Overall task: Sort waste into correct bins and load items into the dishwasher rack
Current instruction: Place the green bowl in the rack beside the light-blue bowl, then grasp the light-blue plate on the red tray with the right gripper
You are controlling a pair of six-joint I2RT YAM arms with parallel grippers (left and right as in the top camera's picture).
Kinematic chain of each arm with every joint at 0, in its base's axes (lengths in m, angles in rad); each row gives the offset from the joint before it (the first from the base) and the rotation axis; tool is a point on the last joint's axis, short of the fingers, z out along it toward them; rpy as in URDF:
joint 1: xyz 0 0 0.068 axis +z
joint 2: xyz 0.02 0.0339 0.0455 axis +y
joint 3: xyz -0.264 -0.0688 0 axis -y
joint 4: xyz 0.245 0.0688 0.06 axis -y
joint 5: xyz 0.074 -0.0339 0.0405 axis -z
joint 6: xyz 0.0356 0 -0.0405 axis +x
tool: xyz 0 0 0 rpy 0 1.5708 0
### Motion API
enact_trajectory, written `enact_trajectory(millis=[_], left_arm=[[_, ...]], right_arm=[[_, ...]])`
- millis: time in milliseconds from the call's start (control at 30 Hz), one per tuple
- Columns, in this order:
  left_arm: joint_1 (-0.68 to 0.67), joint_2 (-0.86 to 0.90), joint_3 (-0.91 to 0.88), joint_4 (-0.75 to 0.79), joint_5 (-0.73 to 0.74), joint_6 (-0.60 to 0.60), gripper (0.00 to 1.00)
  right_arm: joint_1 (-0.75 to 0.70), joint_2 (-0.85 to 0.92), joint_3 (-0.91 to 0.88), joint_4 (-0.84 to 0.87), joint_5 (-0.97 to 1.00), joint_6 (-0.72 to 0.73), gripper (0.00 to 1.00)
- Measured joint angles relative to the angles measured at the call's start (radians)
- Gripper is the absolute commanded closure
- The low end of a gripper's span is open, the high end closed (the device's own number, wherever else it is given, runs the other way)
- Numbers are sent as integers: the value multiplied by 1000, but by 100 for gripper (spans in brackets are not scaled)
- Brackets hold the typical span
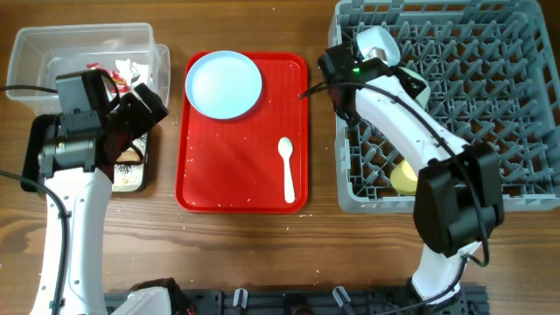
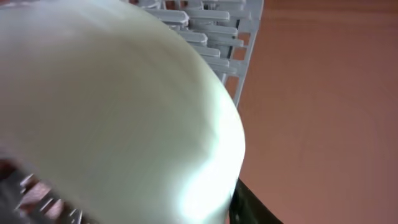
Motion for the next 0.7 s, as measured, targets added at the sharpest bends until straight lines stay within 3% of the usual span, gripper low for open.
enact_trajectory(millis=[200,433,500,633,667,700], left_arm=[[0,0,0,0,0,0,0],[0,0,0,0,0,0,0],[0,0,0,0,0,0,0],[0,0,0,0,0,0,0],[0,0,0,0,0,0,0],[0,0,0,0,0,0,0]], right_arm=[[85,5,-2,-26,-65,-7,0],[90,-31,81,9,-309,-23,0],[90,-82,166,74,-465,-23,0],[90,-176,224,294,-1008,-23,0],[90,-174,221,323,-1104,-14,14],[93,-153,218,410,-1252,43,22]])
